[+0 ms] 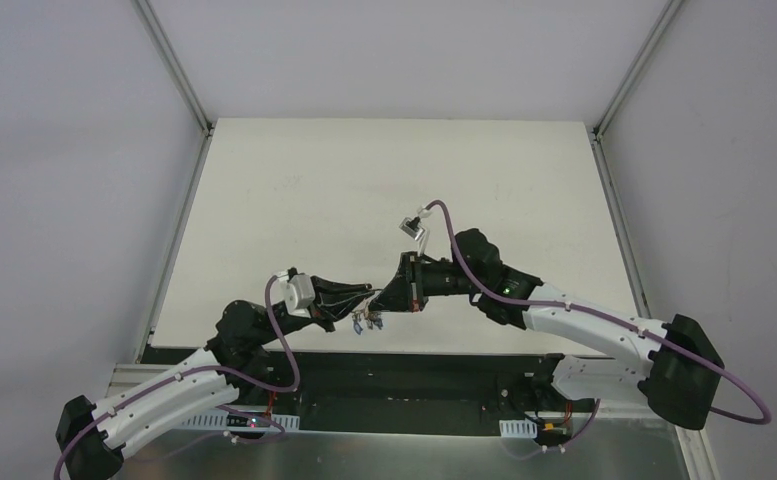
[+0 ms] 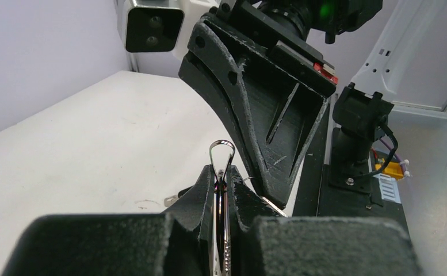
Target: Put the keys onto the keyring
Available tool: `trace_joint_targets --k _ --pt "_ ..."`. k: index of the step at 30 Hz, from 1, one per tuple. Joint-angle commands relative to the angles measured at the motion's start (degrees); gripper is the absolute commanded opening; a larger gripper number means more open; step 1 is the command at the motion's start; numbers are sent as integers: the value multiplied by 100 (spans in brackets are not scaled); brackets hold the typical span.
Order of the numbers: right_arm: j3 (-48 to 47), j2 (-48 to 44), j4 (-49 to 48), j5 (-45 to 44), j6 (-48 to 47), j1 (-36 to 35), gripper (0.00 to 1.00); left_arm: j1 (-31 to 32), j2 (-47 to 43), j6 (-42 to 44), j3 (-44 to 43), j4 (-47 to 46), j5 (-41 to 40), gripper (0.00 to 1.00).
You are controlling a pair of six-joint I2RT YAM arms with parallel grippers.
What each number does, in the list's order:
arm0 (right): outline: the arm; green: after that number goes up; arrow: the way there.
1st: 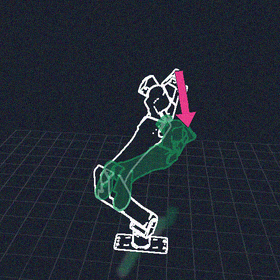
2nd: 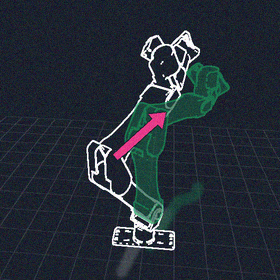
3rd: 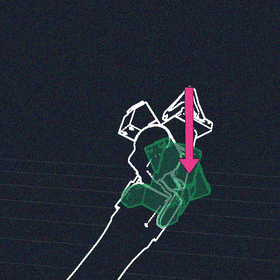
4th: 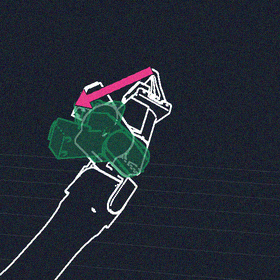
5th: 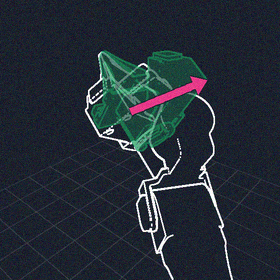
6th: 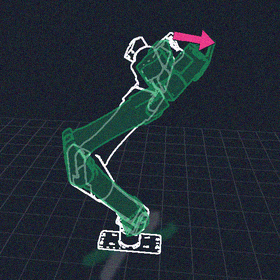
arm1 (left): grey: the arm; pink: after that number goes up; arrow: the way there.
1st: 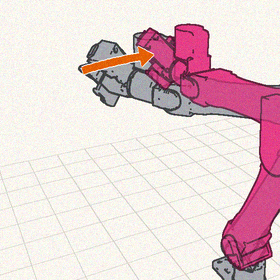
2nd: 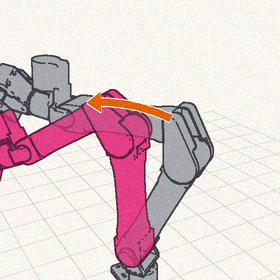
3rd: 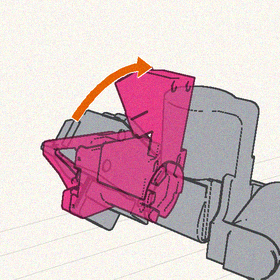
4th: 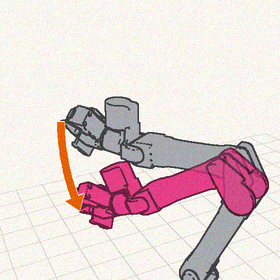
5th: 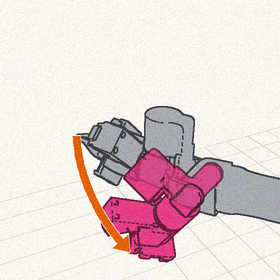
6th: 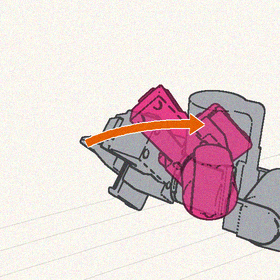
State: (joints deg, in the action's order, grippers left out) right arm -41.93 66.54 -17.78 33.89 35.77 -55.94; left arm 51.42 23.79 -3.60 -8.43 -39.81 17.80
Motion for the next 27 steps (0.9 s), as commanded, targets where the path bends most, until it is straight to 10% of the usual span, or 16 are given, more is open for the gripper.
trace_joint_targets --k 1,27 --pt "118 -335 -475 160 264 65 0 47 -107 -121 3 -675 368 0" --pt "576 -361 -1570 743 1401 164 0 95 45 -115 74 -1080 840 0"
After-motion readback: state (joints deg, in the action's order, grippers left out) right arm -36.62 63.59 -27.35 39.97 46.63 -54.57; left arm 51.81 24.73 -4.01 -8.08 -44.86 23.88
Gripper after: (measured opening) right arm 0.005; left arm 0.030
